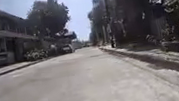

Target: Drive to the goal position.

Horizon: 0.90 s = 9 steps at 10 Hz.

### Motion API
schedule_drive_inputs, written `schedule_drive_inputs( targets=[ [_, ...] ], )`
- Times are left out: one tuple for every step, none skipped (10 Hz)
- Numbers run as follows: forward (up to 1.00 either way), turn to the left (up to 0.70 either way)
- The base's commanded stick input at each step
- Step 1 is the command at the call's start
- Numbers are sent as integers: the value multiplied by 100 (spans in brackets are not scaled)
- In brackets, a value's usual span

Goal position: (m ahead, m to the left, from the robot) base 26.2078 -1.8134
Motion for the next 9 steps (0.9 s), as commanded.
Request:
schedule_drive_inputs(
  targets=[
    [100,2],
    [100,2],
    [100,2],
    [100,2],
    [100,2],
    [100,-30],
    [100,-38],
    [100,-18],
    [100,2]
  ],
)
